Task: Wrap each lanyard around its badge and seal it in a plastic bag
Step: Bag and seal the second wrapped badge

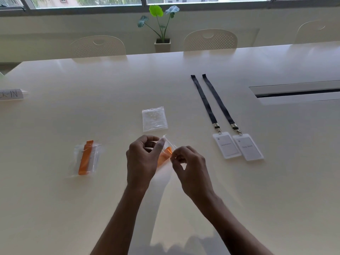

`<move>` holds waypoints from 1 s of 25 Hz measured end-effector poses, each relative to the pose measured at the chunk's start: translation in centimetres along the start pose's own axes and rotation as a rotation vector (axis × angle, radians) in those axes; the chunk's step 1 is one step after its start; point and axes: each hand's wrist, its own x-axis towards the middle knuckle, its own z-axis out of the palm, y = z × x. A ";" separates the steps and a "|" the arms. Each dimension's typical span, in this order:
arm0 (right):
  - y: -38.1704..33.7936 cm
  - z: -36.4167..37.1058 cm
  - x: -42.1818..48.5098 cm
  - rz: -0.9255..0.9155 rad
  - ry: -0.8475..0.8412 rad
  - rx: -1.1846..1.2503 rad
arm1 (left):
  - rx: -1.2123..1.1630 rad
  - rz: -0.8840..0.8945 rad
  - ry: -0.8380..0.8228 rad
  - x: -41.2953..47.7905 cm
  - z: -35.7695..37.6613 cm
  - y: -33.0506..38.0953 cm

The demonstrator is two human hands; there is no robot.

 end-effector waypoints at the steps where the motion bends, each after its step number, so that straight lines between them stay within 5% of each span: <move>1: 0.0 -0.4 0.3 -0.008 -0.017 0.017 | 0.021 0.014 -0.029 0.3 -0.2 -0.2; 4: -0.1 -1.7 1.1 -0.026 -0.061 0.074 | 0.060 -0.005 -0.180 1.2 -0.8 -1.2; 8: 0.5 -3.3 1.7 0.024 -0.077 0.103 | -0.256 -0.201 -0.401 1.2 -0.6 -2.3; 14: 1.6 -4.7 1.8 0.165 -0.012 0.129 | -0.458 -0.144 -0.464 0.1 -0.2 -3.1; 25: 2.6 -5.1 1.7 0.220 -0.026 0.074 | -0.397 -0.130 -0.392 -0.7 0.1 -3.6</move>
